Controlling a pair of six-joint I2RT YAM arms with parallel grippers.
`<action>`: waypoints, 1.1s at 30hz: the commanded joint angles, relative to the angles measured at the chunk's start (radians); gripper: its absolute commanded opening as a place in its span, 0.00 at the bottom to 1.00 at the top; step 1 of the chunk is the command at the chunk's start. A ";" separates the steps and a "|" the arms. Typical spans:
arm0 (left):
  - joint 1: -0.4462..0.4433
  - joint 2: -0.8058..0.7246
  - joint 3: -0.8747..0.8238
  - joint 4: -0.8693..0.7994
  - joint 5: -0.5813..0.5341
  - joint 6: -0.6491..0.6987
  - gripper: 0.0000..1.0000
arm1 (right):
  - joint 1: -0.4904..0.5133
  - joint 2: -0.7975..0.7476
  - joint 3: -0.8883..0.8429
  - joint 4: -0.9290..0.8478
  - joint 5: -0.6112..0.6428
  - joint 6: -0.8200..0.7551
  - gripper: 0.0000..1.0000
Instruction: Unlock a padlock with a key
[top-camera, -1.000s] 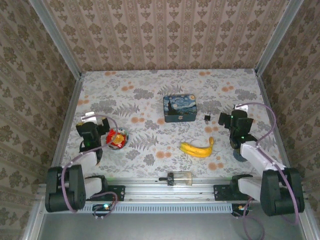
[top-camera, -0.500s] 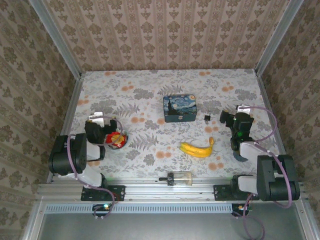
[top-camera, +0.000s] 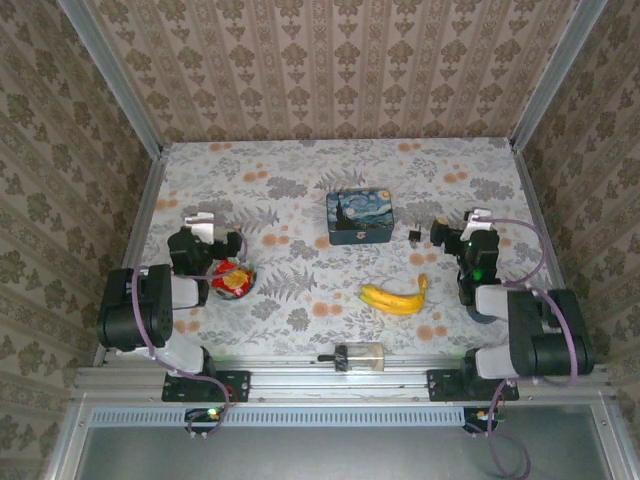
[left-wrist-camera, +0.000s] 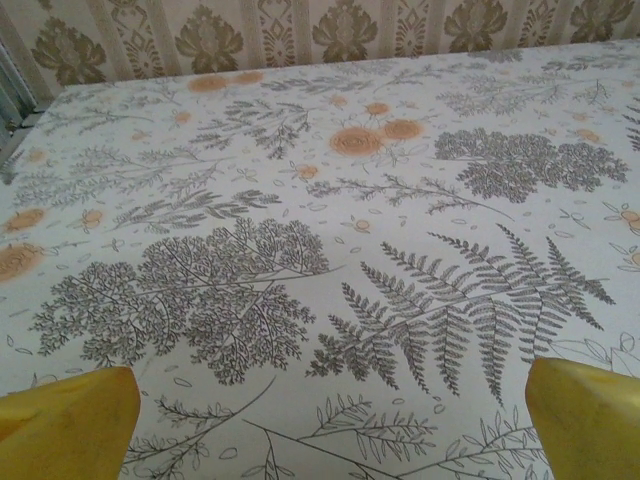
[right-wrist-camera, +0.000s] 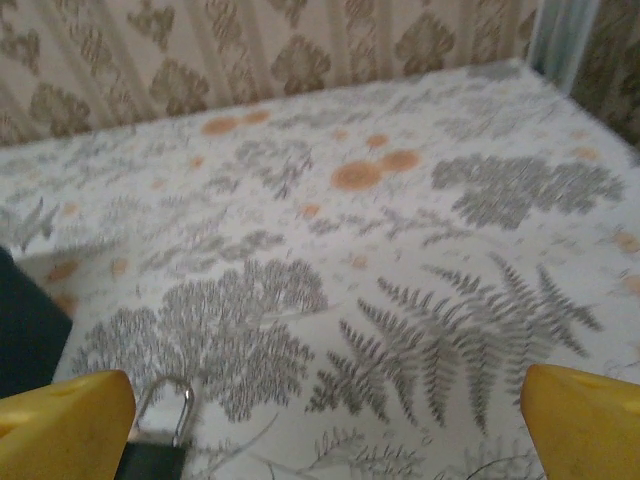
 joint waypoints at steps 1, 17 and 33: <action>0.009 -0.008 0.015 -0.012 0.018 0.017 1.00 | -0.005 0.116 0.006 0.169 -0.120 -0.033 1.00; -0.009 -0.011 0.026 -0.038 -0.089 0.005 1.00 | 0.018 0.098 0.091 -0.018 -0.196 -0.105 1.00; -0.024 -0.012 0.029 -0.045 -0.094 0.021 1.00 | 0.029 0.097 0.094 -0.029 -0.171 -0.110 1.00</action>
